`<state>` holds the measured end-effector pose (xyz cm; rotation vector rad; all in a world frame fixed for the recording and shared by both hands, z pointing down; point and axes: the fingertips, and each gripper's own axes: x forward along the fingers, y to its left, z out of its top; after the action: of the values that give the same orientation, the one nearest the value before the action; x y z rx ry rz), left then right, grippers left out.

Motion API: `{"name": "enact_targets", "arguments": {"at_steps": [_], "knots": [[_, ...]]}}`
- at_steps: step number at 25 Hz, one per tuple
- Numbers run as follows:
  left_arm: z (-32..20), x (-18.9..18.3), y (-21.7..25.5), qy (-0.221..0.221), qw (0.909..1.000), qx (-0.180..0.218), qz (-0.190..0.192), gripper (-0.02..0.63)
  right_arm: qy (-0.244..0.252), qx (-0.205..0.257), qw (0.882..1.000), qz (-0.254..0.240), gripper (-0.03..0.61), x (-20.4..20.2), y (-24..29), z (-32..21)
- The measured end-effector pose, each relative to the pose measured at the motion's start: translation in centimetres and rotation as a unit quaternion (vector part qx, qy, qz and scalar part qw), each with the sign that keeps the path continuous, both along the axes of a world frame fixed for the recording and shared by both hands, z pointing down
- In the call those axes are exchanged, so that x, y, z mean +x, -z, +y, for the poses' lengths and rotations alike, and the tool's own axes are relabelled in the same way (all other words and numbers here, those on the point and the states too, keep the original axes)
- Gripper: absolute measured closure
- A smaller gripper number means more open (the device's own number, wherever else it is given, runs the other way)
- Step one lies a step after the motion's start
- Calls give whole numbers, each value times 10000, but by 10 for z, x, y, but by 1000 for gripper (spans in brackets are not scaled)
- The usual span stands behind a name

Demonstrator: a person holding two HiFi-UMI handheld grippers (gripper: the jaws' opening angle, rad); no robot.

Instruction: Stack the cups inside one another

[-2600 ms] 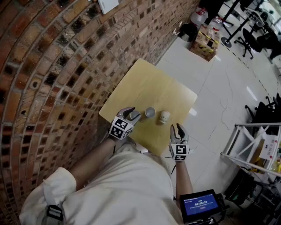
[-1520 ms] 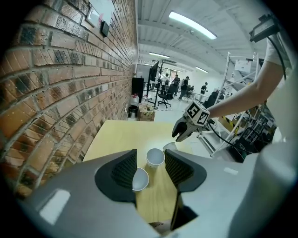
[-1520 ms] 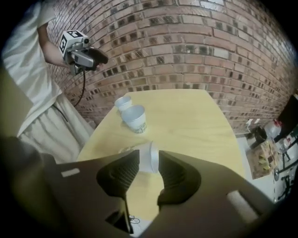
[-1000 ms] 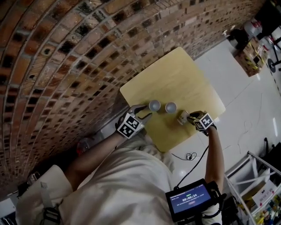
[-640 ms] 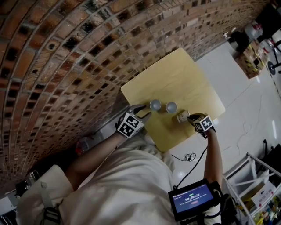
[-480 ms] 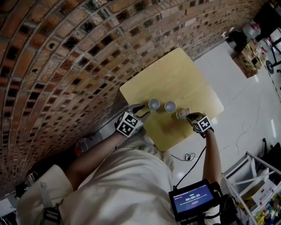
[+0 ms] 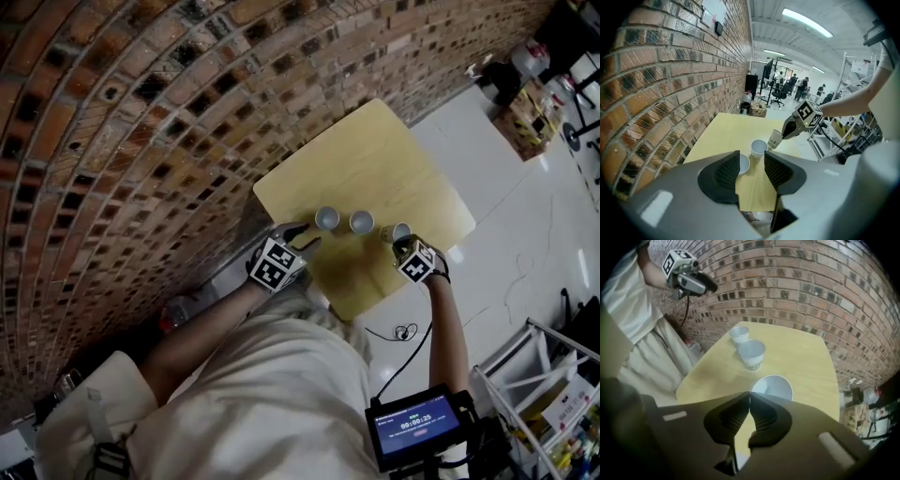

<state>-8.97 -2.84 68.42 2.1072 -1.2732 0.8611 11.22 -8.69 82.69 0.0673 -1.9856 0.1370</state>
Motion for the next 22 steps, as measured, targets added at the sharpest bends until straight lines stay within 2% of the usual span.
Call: {"name": "enact_targets", "arguments": {"at_steps": [5,11,22], "knots": [[6,2,0,10,10000,-5,-2,430,552,376,9963,535,571,-3,-3,13],[8,2,3,123,9999,-1,62,430,1129,768,9833,1202,569,1,-19,19],[16,-1,-2,245,9997,-41,29,430,1518,1106,9720,1413,568,-4,-31,29]]}}
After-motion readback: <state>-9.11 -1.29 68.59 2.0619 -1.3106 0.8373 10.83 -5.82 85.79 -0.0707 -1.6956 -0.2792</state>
